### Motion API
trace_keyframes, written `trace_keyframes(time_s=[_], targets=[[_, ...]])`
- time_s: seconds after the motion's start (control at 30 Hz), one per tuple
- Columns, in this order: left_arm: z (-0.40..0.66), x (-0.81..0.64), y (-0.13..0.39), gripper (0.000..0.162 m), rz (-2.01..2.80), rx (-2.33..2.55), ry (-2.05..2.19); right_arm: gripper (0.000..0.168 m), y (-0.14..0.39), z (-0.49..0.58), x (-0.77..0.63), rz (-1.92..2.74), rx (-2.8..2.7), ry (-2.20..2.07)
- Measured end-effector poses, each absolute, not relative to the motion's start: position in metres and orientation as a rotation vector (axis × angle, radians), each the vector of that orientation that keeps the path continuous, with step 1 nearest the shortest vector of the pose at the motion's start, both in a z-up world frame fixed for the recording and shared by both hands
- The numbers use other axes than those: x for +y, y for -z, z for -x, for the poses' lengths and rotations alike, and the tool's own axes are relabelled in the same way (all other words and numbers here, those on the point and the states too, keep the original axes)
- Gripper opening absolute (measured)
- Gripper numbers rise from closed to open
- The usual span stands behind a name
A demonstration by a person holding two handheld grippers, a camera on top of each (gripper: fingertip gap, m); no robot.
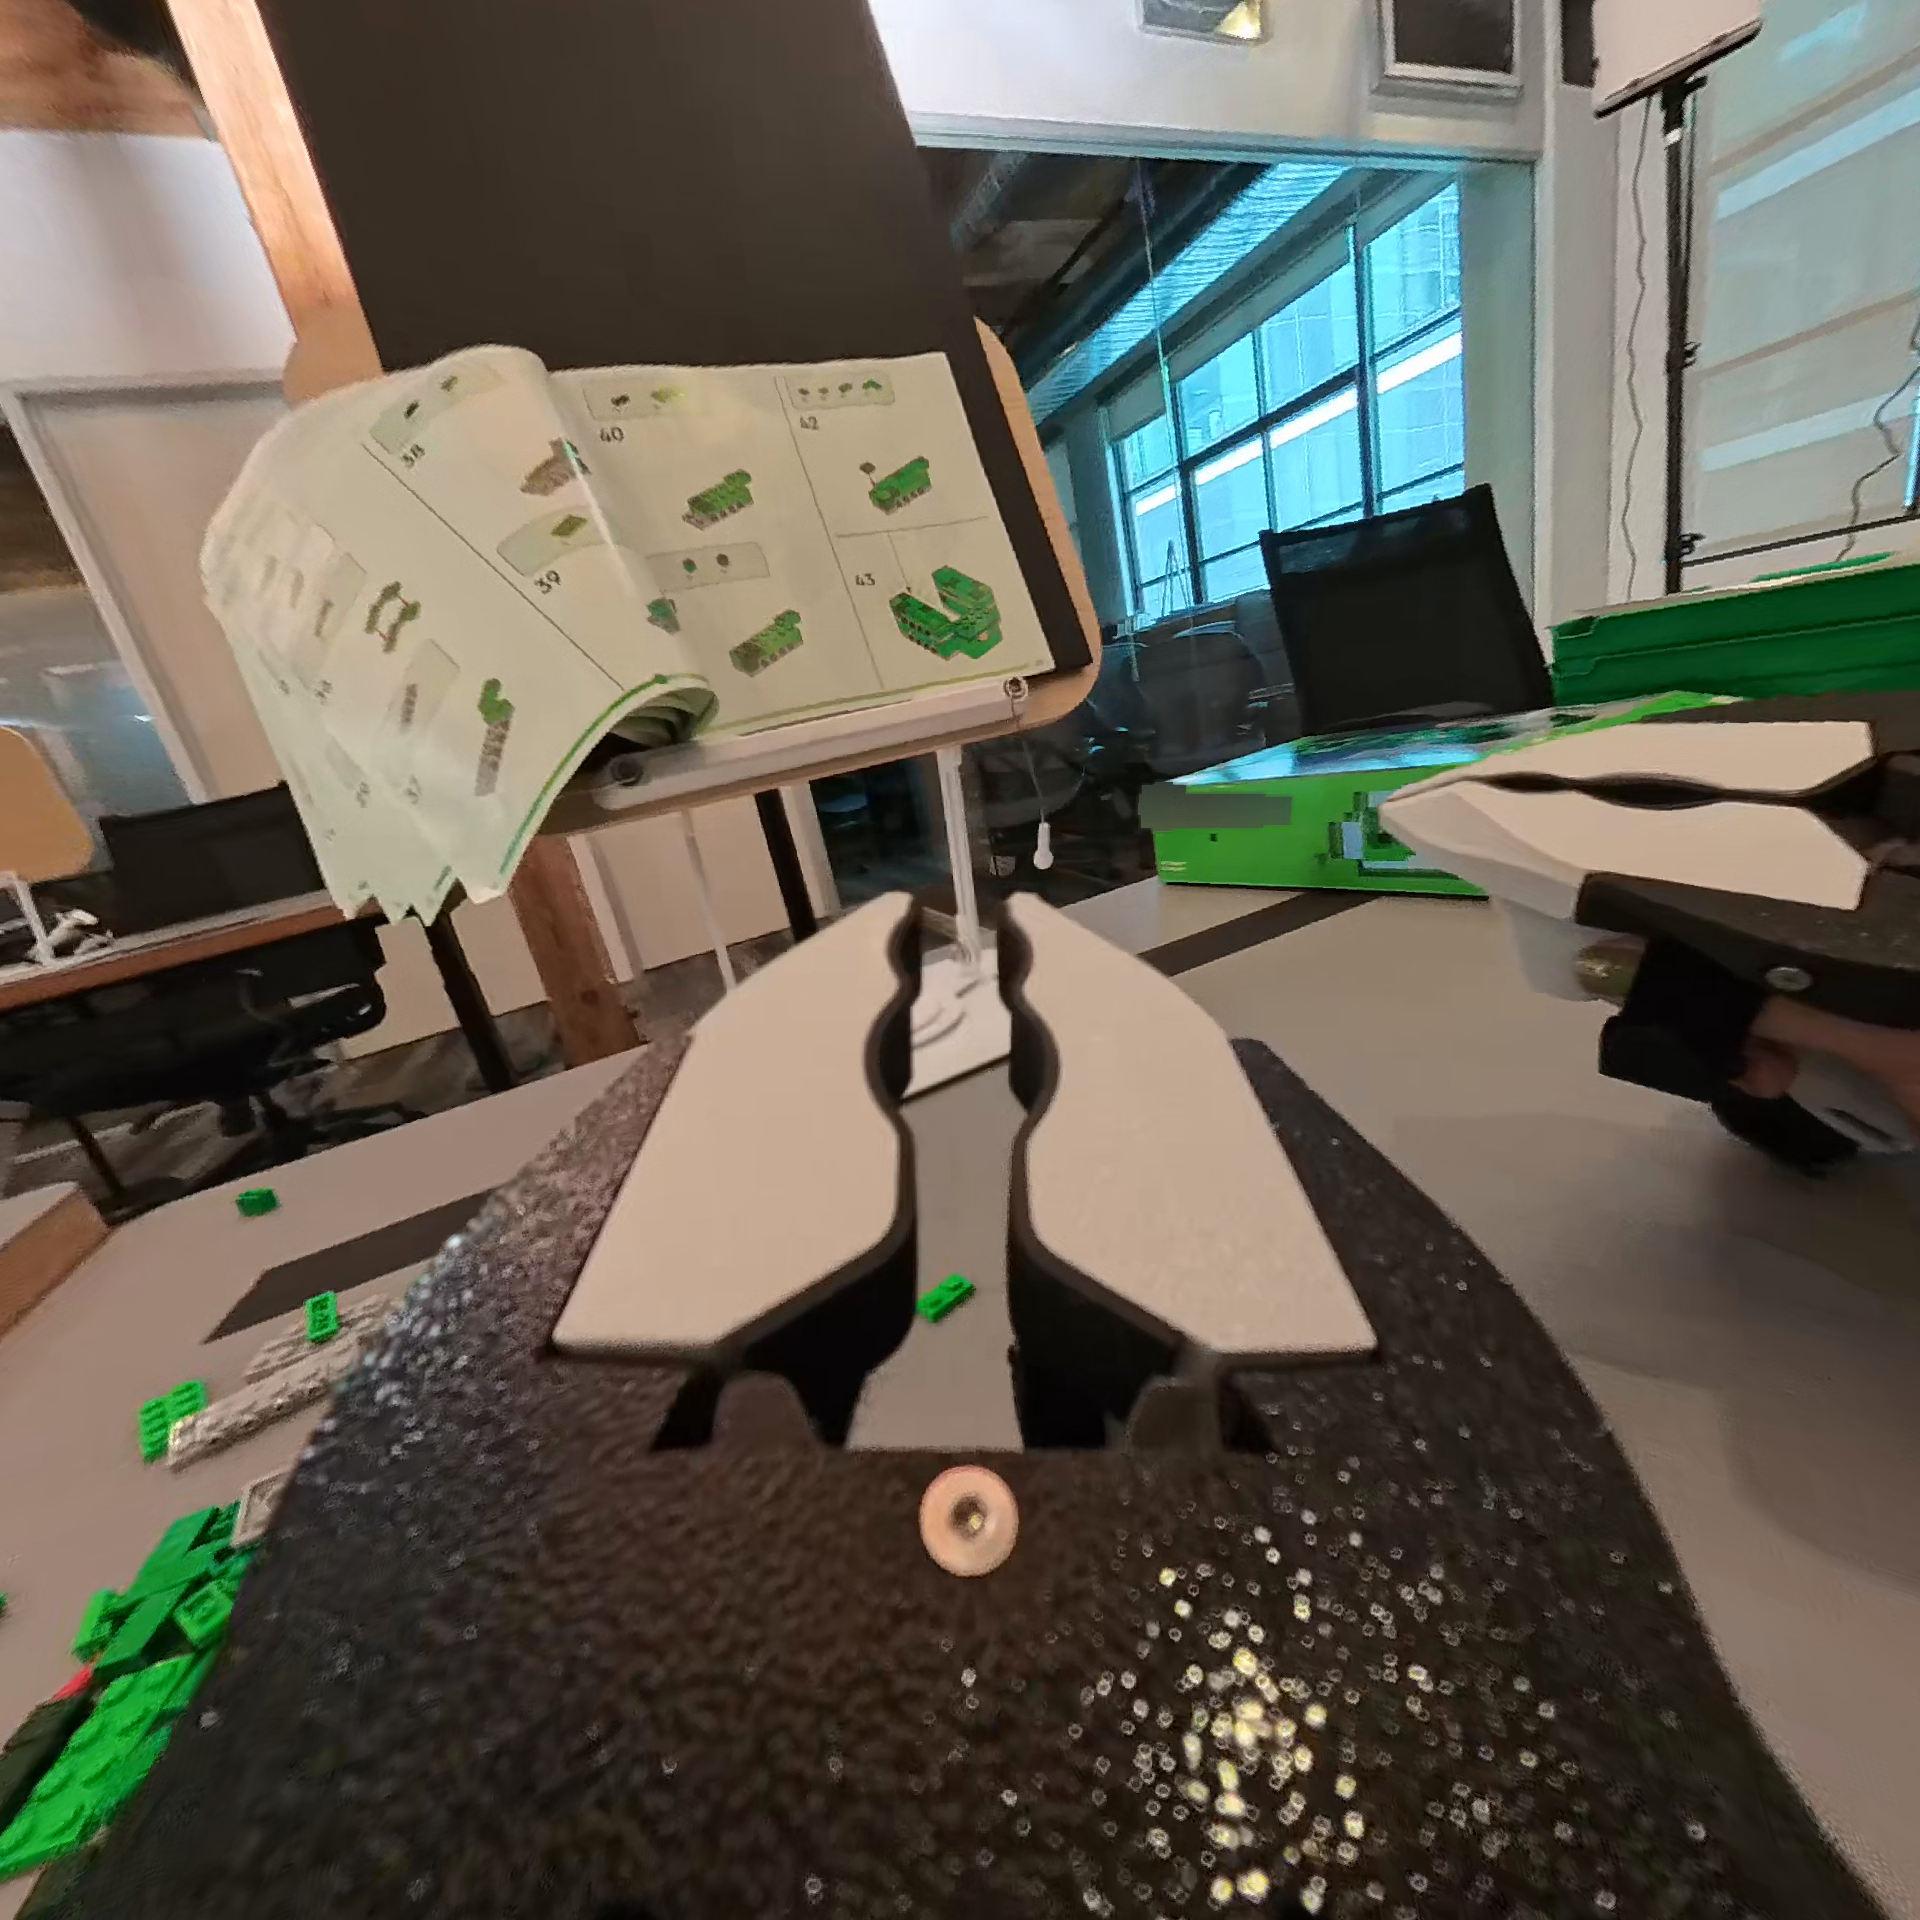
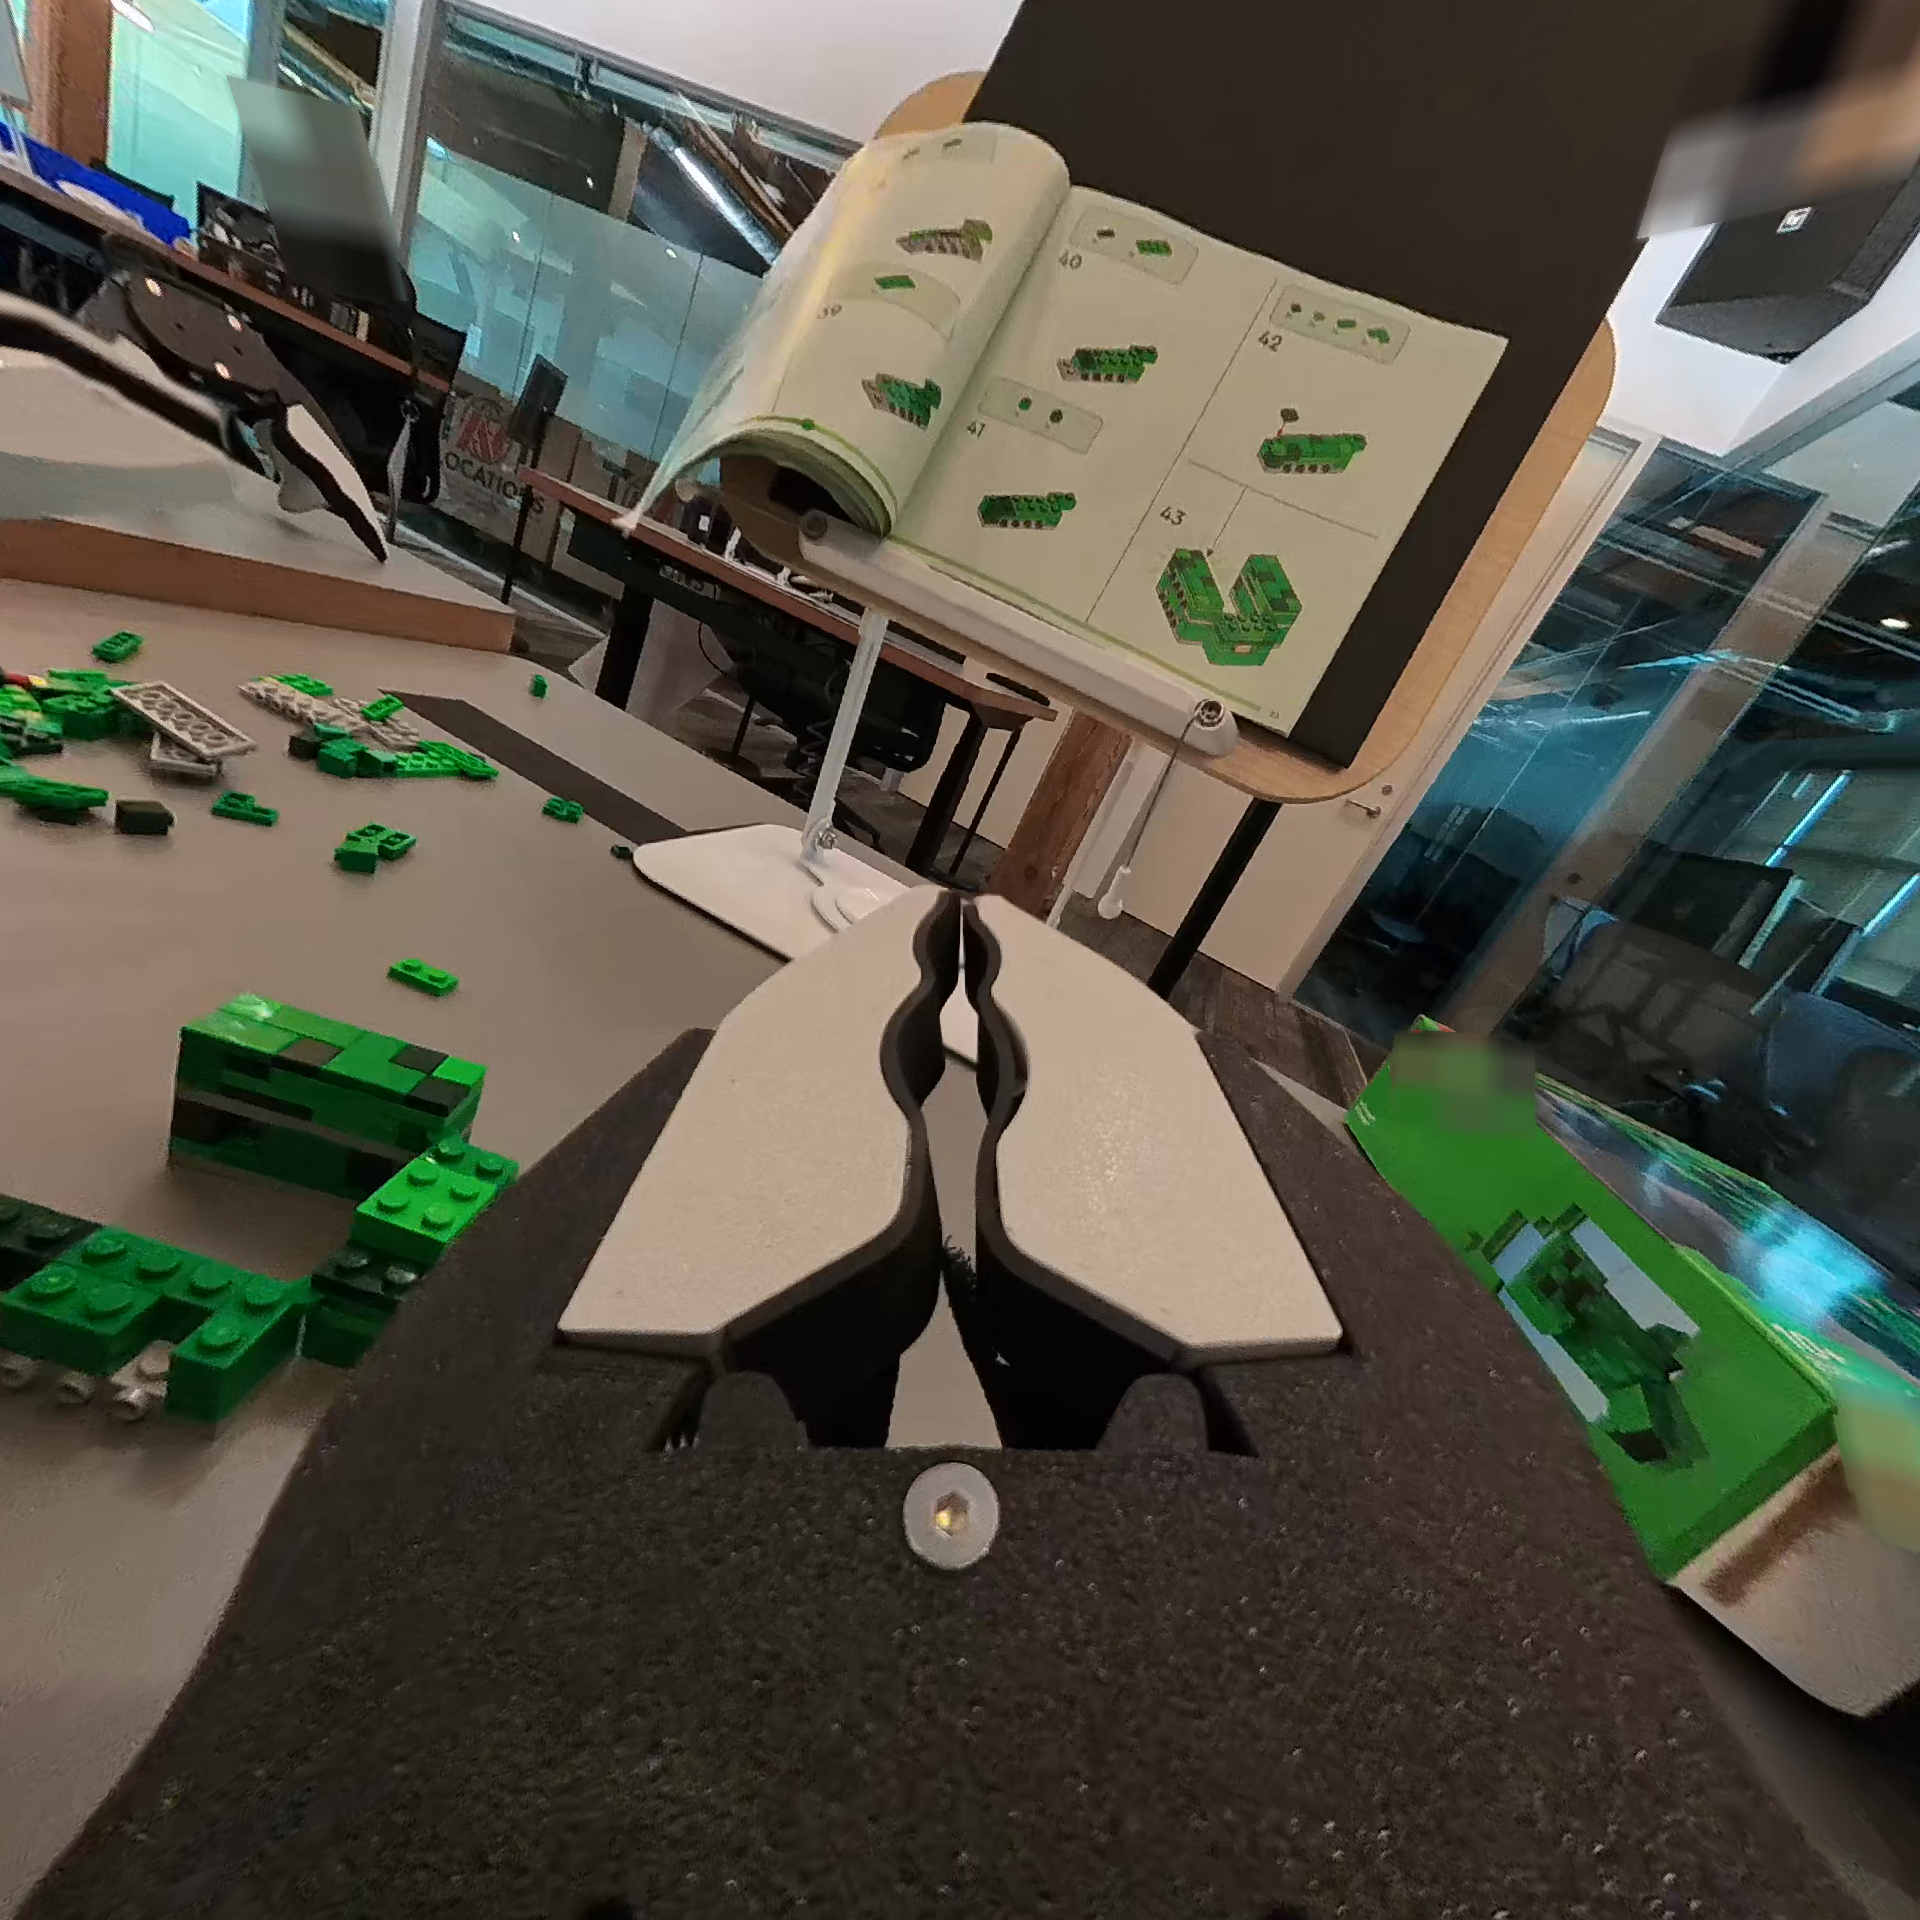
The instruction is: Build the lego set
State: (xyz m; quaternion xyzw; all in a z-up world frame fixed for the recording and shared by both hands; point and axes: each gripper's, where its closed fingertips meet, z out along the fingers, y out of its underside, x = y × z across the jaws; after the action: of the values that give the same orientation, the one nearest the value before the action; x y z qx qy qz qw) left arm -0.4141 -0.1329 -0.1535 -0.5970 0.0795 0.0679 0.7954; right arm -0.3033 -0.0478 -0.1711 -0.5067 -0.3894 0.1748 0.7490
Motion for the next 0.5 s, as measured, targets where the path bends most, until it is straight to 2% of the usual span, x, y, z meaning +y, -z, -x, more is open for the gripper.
trace_keyframes(time_s=[0.07, 0.37, 0.43, 0.5], targets=[[0.414, -0.135, 0.153, 0.014, 1.279, 0.171, -0.166, 0.0, 0.169, 0.304, -0.048, 1.111, -0.839, -0.404], [0.441, -0.142, 0.157, 0.021, 1.349, 0.039, -0.512, 0.0, 0.159, 0.295, -0.029, 1.212, -0.667, -0.558], [0.442, -0.143, 0.165, 0.007, 1.42, 0.024, -0.503, 0.0, 0.162, 0.297, -0.024, 1.273, -0.588, -0.686], [0.45, -0.15, 0.163, 0.004, 1.416, -0.027, -0.536, 0.0, 0.158, 0.296, -0.024, 1.254, -0.525, -0.804]])
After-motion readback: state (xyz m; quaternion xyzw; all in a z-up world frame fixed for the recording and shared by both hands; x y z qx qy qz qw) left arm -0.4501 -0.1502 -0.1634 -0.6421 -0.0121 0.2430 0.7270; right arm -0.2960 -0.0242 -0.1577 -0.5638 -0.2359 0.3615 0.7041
